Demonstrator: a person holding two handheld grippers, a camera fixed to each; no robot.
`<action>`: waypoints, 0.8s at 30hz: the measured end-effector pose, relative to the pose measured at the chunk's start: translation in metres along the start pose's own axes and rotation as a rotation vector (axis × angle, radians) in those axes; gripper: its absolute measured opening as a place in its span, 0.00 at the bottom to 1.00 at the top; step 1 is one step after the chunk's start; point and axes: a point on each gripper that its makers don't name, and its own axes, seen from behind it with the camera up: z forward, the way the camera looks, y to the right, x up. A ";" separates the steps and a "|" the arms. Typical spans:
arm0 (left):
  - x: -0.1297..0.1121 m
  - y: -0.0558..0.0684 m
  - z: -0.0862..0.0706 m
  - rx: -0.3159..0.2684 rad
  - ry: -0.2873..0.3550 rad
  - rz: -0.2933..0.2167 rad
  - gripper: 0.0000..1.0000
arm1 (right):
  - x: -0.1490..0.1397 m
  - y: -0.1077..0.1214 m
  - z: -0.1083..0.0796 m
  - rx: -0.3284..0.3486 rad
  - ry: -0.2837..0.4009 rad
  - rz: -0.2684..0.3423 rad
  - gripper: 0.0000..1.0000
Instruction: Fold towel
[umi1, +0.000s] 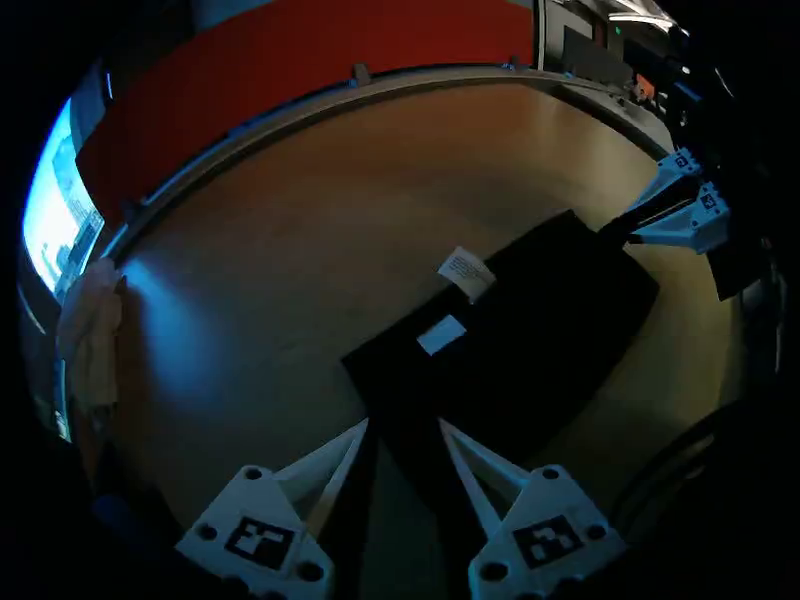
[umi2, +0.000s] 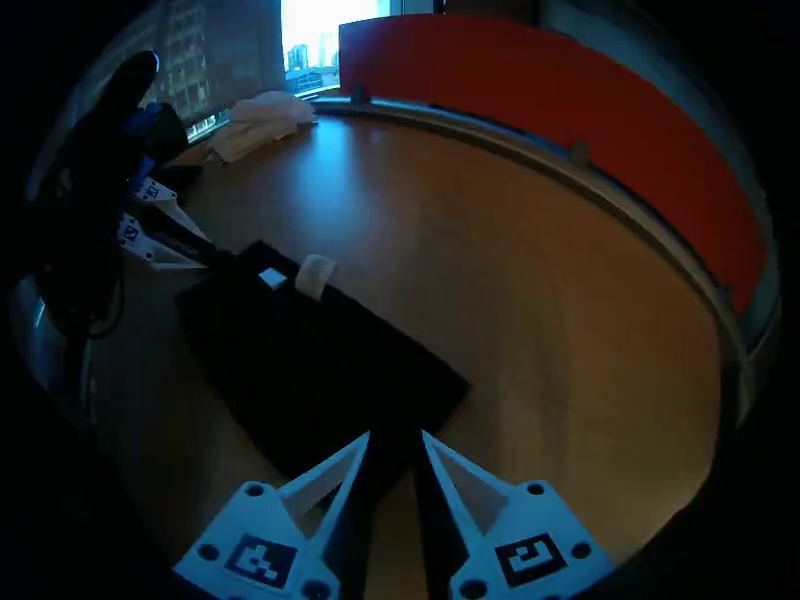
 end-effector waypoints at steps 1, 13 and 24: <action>0.000 -0.001 0.002 0.006 0.001 0.004 0.37 | 0.000 0.002 0.001 -0.007 0.000 0.000 0.24; 0.009 -0.023 0.007 0.076 0.012 0.026 0.61 | 0.009 0.023 0.011 -0.070 0.007 0.020 0.36; 0.012 -0.039 0.001 0.099 0.017 -0.012 0.69 | 0.008 0.031 0.006 -0.093 0.006 0.013 0.64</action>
